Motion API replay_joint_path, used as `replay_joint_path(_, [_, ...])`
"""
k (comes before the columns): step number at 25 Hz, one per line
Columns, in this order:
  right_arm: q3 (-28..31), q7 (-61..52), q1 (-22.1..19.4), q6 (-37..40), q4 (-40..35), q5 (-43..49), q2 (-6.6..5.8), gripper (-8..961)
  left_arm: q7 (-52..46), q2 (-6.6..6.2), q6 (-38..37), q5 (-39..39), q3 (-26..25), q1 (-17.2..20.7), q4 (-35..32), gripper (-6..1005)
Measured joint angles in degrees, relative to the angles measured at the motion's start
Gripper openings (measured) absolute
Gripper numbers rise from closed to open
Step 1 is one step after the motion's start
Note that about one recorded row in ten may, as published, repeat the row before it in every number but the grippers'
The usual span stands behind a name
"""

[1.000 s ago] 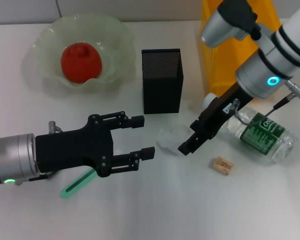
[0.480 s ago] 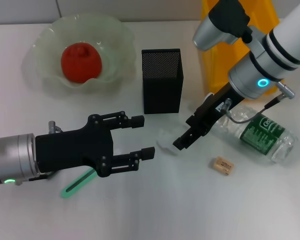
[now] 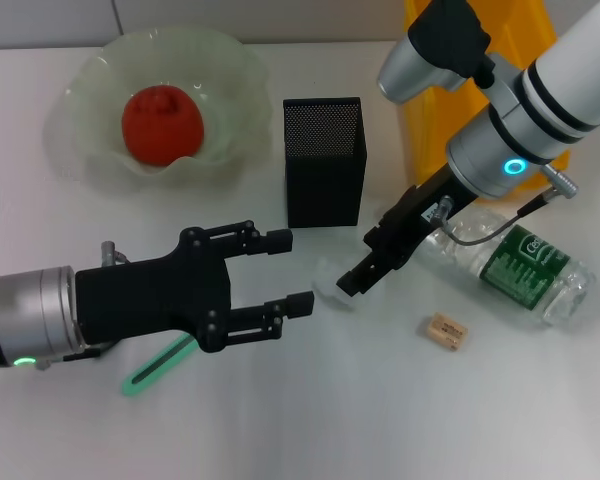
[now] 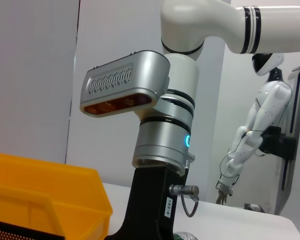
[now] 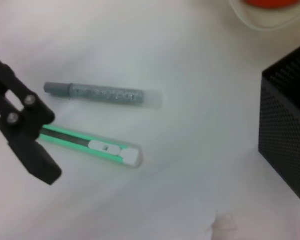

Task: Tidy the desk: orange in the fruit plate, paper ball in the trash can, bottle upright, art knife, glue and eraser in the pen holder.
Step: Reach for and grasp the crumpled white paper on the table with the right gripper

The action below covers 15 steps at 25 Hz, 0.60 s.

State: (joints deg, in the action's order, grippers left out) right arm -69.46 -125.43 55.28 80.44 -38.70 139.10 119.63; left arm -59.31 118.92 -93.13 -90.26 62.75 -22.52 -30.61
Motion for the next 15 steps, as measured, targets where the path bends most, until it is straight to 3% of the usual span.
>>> replay_joint_path(15, [-2.7,0.1,1.3,-2.1,3.7,-0.5,-0.01,831,0.8,0.0,0.9,0.2,-0.1,-0.7,1.1,673])
